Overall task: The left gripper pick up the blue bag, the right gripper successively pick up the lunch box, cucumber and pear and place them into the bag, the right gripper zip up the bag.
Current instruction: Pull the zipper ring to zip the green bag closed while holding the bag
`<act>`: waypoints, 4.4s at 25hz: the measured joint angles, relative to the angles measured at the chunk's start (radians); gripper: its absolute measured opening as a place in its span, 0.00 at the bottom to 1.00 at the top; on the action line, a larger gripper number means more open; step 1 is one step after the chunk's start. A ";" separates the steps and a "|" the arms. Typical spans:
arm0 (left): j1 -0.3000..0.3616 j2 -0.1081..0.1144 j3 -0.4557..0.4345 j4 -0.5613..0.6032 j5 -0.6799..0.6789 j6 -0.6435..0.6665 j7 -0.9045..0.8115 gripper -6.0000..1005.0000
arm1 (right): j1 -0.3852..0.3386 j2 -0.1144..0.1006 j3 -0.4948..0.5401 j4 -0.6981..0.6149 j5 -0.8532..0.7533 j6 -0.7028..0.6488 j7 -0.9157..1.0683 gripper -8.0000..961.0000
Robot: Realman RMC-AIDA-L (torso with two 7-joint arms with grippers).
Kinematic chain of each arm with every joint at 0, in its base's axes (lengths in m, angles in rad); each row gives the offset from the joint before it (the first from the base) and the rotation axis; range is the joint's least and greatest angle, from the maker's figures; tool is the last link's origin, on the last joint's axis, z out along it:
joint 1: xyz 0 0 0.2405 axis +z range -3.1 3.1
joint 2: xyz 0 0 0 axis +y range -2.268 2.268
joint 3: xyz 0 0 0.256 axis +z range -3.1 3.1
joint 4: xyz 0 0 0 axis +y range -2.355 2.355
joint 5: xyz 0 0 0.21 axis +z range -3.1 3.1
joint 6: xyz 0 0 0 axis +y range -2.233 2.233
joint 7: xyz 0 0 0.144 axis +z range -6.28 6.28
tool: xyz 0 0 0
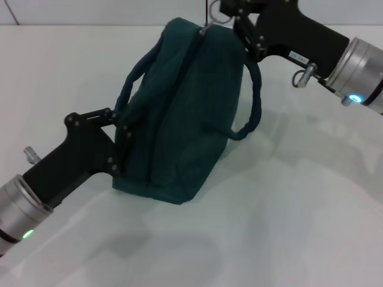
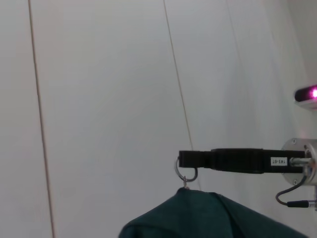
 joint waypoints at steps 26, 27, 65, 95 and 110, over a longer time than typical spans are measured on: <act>0.071 -0.011 -0.006 0.064 -0.111 0.010 -0.079 0.20 | -0.008 0.000 0.020 0.059 -0.010 0.004 -0.033 0.03; 0.075 -0.012 -0.006 0.074 -0.113 0.011 -0.096 0.24 | -0.007 0.000 0.020 0.059 -0.011 0.005 -0.037 0.03; -0.268 0.107 -0.073 0.585 0.505 -0.361 -1.330 0.78 | -0.001 0.004 0.002 0.059 -0.025 -0.008 -0.069 0.03; -0.283 0.086 -0.080 0.607 0.633 -0.411 -1.378 0.49 | -0.001 0.003 -0.006 0.059 -0.025 -0.019 -0.069 0.03; -0.273 0.078 -0.080 0.607 0.629 -0.411 -1.343 0.16 | -0.003 0.004 -0.006 0.065 -0.025 -0.022 -0.069 0.03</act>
